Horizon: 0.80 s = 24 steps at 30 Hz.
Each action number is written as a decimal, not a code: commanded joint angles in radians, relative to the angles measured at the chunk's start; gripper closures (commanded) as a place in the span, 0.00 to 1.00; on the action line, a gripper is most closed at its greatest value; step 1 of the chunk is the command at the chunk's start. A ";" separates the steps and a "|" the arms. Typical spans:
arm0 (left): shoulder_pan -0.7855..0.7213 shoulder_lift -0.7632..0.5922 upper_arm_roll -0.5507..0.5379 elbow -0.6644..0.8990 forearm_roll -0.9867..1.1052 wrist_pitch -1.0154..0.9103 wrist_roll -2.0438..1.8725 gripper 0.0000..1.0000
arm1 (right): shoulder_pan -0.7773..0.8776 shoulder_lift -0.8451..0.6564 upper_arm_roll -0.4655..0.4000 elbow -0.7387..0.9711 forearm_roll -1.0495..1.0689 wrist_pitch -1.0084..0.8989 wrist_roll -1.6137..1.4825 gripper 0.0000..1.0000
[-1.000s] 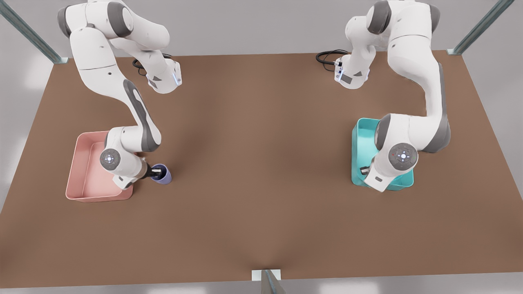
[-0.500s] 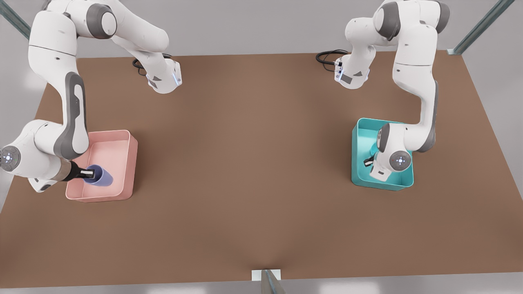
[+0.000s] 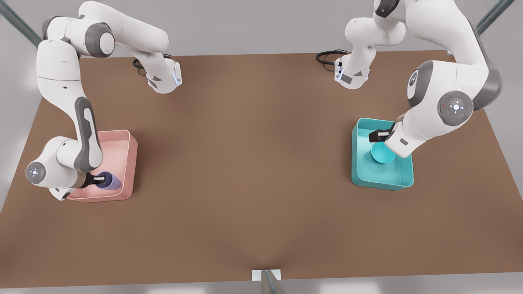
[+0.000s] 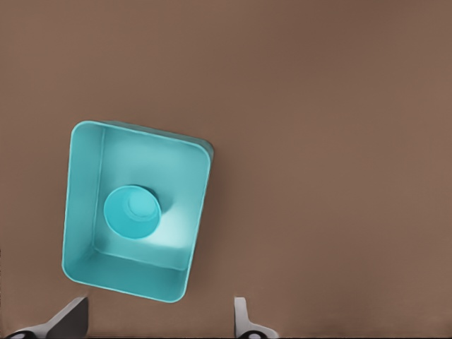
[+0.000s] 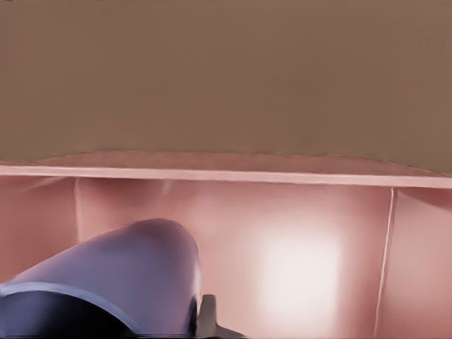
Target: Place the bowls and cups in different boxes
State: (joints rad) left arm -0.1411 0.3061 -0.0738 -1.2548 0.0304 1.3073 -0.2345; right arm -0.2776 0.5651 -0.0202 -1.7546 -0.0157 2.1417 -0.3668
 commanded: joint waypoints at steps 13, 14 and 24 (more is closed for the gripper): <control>0.006 0.004 0.000 -0.005 -0.001 -0.059 0.227 0.00 | 0.012 -0.111 0.025 0.087 0.051 -0.212 -0.093 0.00; 0.006 0.004 0.000 -0.005 -0.001 -0.059 0.228 0.00 | 0.018 -0.143 0.037 0.095 0.051 -0.247 -0.084 0.00; 0.011 0.013 0.000 -0.006 0.000 -0.052 0.228 0.00 | 0.232 -0.450 0.046 0.231 0.033 -0.648 0.342 0.00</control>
State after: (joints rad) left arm -0.1304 0.3202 -0.0734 -1.2613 0.0301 1.2550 -0.0669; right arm -0.0349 0.1312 0.0266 -1.5167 0.0205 1.6239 -0.2713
